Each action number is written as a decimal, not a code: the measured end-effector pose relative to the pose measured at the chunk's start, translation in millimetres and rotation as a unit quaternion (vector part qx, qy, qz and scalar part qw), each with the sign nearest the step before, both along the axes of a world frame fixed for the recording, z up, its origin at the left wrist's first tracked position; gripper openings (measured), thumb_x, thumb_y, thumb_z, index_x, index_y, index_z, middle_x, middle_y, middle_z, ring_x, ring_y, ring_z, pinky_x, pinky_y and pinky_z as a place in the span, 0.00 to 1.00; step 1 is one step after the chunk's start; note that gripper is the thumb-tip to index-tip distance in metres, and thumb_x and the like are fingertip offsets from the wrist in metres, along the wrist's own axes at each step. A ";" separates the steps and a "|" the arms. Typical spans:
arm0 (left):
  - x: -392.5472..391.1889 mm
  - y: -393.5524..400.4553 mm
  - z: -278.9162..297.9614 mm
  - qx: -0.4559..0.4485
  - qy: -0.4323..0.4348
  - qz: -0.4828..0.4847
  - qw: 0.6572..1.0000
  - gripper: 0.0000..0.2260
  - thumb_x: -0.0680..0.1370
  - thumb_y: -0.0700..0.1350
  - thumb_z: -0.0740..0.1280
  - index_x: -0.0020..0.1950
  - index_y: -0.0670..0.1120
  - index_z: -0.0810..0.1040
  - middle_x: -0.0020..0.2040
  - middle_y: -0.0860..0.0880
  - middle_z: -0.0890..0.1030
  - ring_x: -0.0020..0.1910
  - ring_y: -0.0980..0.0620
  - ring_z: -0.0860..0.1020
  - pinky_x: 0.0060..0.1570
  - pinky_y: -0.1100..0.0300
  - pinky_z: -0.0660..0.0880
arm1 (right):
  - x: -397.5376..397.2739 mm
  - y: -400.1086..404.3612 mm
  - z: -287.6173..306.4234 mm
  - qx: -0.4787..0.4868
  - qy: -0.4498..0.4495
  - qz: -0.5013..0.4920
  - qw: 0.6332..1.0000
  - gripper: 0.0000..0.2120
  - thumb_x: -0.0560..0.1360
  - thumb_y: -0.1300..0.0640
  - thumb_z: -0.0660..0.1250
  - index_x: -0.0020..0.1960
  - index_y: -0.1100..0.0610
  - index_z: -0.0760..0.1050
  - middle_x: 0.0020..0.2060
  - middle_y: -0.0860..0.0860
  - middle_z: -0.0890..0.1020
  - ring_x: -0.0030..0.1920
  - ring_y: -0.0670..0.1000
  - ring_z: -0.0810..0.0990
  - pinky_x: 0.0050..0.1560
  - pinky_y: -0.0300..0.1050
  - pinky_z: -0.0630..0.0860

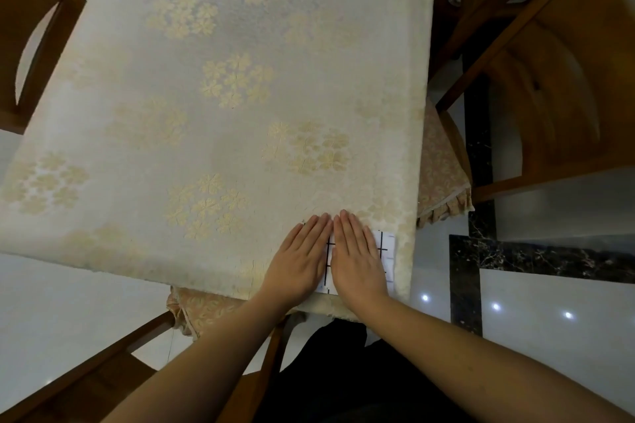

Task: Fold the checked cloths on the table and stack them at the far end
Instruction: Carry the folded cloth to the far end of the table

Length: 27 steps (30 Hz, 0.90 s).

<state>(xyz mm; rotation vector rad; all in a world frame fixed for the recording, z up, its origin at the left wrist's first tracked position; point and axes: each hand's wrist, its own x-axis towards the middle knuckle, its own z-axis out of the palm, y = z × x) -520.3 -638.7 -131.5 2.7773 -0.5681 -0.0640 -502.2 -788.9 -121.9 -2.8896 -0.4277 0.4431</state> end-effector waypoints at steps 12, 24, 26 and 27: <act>0.2 37.4 4.1 0.090 0.099 0.045 0.990 0.35 0.80 0.65 0.52 0.81 0.47 0.49 0.81 0.48 0.50 0.79 0.51 0.48 0.76 0.46 0.50 | 2.3 -73.8 0.2 -0.049 0.019 -0.011 0.999 0.36 0.80 0.37 0.46 0.79 0.60 0.50 0.79 0.54 0.52 0.79 0.51 0.50 0.76 0.53 0.49; 2.8 44.3 13.2 0.117 0.127 0.038 0.984 0.37 0.79 0.67 0.51 0.81 0.45 0.50 0.81 0.48 0.50 0.79 0.50 0.48 0.76 0.47 0.47 | 7.3 -81.2 5.3 -0.042 0.056 0.020 0.997 0.37 0.78 0.34 0.39 0.79 0.56 0.38 0.78 0.50 0.40 0.78 0.48 0.39 0.76 0.48 0.36; 4.7 44.2 17.3 0.106 0.142 0.038 0.983 0.37 0.78 0.67 0.51 0.81 0.47 0.49 0.81 0.49 0.49 0.79 0.50 0.49 0.76 0.48 0.46 | 11.6 -86.6 11.2 -0.021 0.090 0.034 0.995 0.37 0.77 0.33 0.37 0.77 0.53 0.31 0.76 0.47 0.32 0.76 0.46 0.32 0.75 0.47 0.31; 7.2 43.7 19.9 0.097 0.148 0.045 0.983 0.37 0.77 0.67 0.49 0.81 0.48 0.49 0.81 0.50 0.49 0.79 0.50 0.49 0.77 0.49 0.45 | 14.5 -89.9 15.1 -0.007 0.106 0.040 0.994 0.37 0.78 0.33 0.40 0.77 0.53 0.31 0.76 0.46 0.31 0.76 0.46 0.31 0.75 0.47 0.32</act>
